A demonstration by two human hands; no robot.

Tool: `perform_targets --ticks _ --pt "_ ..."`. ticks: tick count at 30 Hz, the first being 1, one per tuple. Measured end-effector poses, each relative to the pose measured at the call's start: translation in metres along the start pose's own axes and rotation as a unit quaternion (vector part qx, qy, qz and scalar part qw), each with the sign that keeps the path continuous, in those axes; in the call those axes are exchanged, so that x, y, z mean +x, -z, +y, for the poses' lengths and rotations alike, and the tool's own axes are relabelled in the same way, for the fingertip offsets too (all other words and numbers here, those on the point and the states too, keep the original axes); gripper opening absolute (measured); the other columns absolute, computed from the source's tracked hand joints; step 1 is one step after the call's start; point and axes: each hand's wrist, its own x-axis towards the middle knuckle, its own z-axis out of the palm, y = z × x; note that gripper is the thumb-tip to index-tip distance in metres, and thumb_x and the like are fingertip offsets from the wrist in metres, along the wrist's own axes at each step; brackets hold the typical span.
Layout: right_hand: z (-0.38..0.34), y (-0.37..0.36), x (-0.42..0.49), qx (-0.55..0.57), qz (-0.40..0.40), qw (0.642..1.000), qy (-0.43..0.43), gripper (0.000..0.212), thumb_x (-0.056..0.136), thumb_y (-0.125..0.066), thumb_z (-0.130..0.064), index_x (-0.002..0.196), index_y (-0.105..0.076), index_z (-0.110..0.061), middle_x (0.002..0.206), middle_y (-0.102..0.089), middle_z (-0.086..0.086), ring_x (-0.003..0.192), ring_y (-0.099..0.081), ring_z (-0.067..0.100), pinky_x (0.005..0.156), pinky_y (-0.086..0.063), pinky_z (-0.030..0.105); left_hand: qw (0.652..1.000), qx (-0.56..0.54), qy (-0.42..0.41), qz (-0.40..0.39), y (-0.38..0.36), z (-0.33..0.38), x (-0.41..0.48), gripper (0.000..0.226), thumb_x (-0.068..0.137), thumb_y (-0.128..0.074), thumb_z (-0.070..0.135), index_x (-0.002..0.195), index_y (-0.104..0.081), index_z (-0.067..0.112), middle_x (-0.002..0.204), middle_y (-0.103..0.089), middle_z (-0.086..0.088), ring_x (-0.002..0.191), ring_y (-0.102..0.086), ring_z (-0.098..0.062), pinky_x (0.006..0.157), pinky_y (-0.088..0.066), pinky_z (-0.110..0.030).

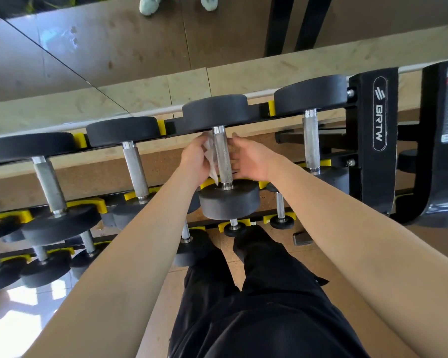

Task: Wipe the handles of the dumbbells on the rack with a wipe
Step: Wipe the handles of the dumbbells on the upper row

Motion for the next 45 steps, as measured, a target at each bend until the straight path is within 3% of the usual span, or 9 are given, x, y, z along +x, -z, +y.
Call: perform_targets --ticks 7,13,15,18,23,29,34,40,45 --pt "-0.007 0.015 0.005 0.093 0.141 0.981 0.095 0.022 0.094 -0.062 -0.002 0.116 -0.064 -0.006 0.121 -0.067 0.019 0.11 -0.068 0.031 0.095 -0.057 0.043 0.997 0.059 -0.043 -0.018 0.005 0.005 0.006 0.019 0.096 -0.062 0.017 0.112 -0.068 0.008 0.109 -0.073 -0.012 0.1 -0.07 -0.025 0.077 -0.059 -0.034" --pt "-0.011 0.009 0.004 0.129 0.125 0.979 0.097 0.026 0.094 -0.057 0.008 0.117 -0.058 -0.004 0.118 -0.066 0.021 0.11 -0.067 0.033 0.095 -0.056 0.044 0.992 0.083 -0.003 -0.093 0.009 -0.001 -0.004 0.022 0.1 -0.047 0.027 0.109 -0.061 0.012 0.093 -0.064 -0.008 0.078 -0.061 -0.023 0.071 -0.053 -0.038" --pt "-0.01 -0.006 0.007 0.136 0.108 0.979 0.102 0.022 0.096 -0.051 0.009 0.113 -0.057 -0.004 0.11 -0.068 0.02 0.106 -0.067 0.031 0.097 -0.054 0.042 0.991 0.069 0.031 -0.108 0.014 -0.002 -0.005 0.029 0.099 -0.044 0.028 0.118 -0.056 0.01 0.093 -0.061 -0.01 0.077 -0.062 -0.024 0.073 -0.057 -0.041" --pt "-0.011 -0.018 0.014 0.102 0.114 0.981 0.12 0.026 0.097 -0.048 0.008 0.117 -0.058 -0.006 0.106 -0.069 0.016 0.096 -0.068 0.028 0.089 -0.056 0.039 0.994 0.048 0.023 -0.091 0.019 -0.005 -0.005 0.031 0.101 -0.052 0.02 0.128 -0.055 0.005 0.108 -0.067 -0.017 0.097 -0.069 -0.031 0.091 -0.058 -0.05" --pt "-0.015 -0.02 0.021 0.06 0.218 0.964 0.138 0.03 0.088 -0.059 0.014 0.106 -0.069 -0.008 0.106 -0.072 0.015 0.098 -0.07 0.031 0.071 -0.059 0.033 0.998 -0.007 -0.053 0.024 0.031 0.002 0.001 0.022 0.087 -0.077 0.009 0.104 -0.063 0.008 0.118 -0.072 -0.015 0.104 -0.073 -0.023 0.091 -0.06 -0.035" --pt "-0.023 -0.017 0.007 0.189 0.243 0.939 0.153 0.028 0.087 -0.066 0.009 0.112 -0.068 -0.004 0.105 -0.074 0.016 0.092 -0.075 0.026 0.082 -0.062 0.036 0.997 -0.016 -0.067 -0.019 0.02 0.01 -0.007 0.026 0.089 -0.072 0.002 0.115 -0.067 0.005 0.111 -0.076 -0.011 0.103 -0.073 -0.022 0.091 -0.059 -0.033" --pt "-0.009 -0.003 -0.008 0.337 0.212 0.903 0.164 0.028 0.089 -0.067 0.002 0.113 -0.065 -0.012 0.113 -0.072 0.012 0.102 -0.072 0.021 0.089 -0.059 0.032 0.997 0.001 -0.063 0.041 -0.008 0.01 -0.016 0.011 0.092 -0.067 0.0 0.096 -0.072 0.009 0.097 -0.077 -0.009 0.091 -0.075 -0.022 0.082 -0.062 -0.033" --pt "-0.005 -0.039 0.002 0.214 0.194 0.946 0.149 0.028 0.09 -0.066 0.001 0.117 -0.065 -0.009 0.111 -0.074 0.014 0.097 -0.074 0.026 0.084 -0.06 0.037 0.981 -0.081 -0.147 0.097 0.019 0.0 -0.03 0.018 0.087 -0.077 0.011 0.105 -0.075 0.011 0.104 -0.077 -0.007 0.097 -0.074 -0.019 0.085 -0.061 -0.029" --pt "-0.008 -0.012 -0.017 0.226 0.205 0.935 0.179 0.028 0.09 -0.066 0.001 0.116 -0.064 -0.01 0.115 -0.072 0.013 0.106 -0.071 0.023 0.097 -0.056 0.036 0.981 0.015 -0.171 0.09 -0.008 -0.013 -0.031 0.009 0.09 -0.072 0.005 0.092 -0.075 0.013 0.094 -0.078 -0.002 0.09 -0.075 -0.017 0.076 -0.059 -0.024"
